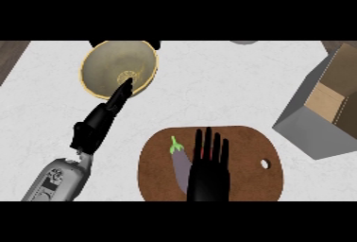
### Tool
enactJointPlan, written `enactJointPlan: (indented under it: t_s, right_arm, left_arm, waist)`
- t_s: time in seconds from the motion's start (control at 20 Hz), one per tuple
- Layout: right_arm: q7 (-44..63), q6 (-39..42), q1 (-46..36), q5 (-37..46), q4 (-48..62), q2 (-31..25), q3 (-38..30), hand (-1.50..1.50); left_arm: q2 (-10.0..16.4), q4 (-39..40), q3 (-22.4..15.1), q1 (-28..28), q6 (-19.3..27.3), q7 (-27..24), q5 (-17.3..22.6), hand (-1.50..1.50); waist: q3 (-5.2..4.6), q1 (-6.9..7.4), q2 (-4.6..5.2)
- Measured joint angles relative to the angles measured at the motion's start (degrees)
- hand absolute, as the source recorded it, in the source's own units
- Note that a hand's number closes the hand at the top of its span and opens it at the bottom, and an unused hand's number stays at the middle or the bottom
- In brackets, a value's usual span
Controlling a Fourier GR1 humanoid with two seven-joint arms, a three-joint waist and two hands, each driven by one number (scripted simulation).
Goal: Pick the bell pepper from the cutting board and place it in the cardboard box
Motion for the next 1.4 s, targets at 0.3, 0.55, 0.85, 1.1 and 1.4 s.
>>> enactJointPlan:
  t_s: [0.3,0.55,0.85,1.1,1.4]
  right_arm:
    - [0.4,-0.8,-0.6,-2.5,2.1,0.4,-1.0,-1.5]
    - [0.7,-1.9,-2.2,-4.2,4.6,0.3,-1.3,-1.5]
    - [-0.4,-2.1,-0.9,-4.4,7.1,0.8,-3.5,-1.5]
    - [-1.0,-2.5,-1.2,-5.3,8.9,1.0,-4.5,1.5]
    - [-2.6,-2.4,-2.1,-6.1,10.7,1.0,-5.0,1.5]
  left_arm:
    - [-0.1,-1.0,0.2,1.3,-0.8,0.2,-0.6,0.0]
    - [-0.7,-1.0,0.5,1.9,-1.1,-0.2,-1.2,0.0]
    - [-2.0,-1.1,0.4,2.5,-0.6,-0.5,-2.5,0.0]
    - [-2.1,0.5,1.7,2.2,-1.4,-1.5,-2.9,0.0]
    - [-2.7,-0.8,2.0,2.4,-2.2,-0.3,-3.5,0.0]
  waist:
    - [-0.03,0.15,-0.23]
    - [-0.11,0.17,-0.39]
    - [-0.11,-0.07,-0.45]
    - [-0.06,-0.11,-0.45]
    - [-0.05,-0.06,-0.65]
